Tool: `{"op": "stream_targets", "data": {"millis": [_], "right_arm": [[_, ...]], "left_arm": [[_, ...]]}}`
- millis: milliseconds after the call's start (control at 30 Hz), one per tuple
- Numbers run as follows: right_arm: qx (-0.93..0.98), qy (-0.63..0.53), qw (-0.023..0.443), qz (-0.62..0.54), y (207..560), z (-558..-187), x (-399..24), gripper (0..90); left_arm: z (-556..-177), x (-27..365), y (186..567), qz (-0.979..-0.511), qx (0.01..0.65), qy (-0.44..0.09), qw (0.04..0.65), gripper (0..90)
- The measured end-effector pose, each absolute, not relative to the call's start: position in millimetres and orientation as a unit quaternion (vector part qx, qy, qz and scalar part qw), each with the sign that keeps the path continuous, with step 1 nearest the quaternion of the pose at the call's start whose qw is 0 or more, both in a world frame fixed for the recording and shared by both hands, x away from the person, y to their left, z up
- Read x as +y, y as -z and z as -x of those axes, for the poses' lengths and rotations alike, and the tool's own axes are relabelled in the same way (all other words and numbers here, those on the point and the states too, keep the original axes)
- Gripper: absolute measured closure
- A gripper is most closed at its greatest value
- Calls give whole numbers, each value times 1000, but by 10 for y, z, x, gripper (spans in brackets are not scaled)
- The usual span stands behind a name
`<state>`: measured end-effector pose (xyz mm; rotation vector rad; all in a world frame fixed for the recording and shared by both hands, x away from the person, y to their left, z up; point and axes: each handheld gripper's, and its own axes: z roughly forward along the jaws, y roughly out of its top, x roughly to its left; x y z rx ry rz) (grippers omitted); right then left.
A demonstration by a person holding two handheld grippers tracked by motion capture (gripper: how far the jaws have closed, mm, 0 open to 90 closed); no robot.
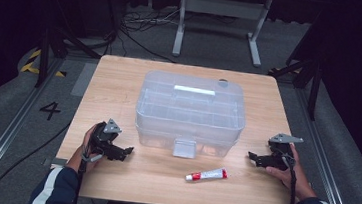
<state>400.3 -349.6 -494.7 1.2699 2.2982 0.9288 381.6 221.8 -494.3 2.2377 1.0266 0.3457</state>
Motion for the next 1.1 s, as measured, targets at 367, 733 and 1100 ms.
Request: {"op": "stream_targets", "data": {"millis": [367,733,1100], "right_arm": [[817,-329,173,-441,4944,-4018,-3508,1],[827,-325,184,-421,4867,-3977,-3489,190],[829,-338,188,-404,4719,-3922,-3460,174]], "left_arm": [[-3816,2237,4945,-858,377,-125,326,4],[-3814,2241,4945,-858,377,-125,325,5],[-3814,2243,4945,-858,377,-125,325,4]]}}
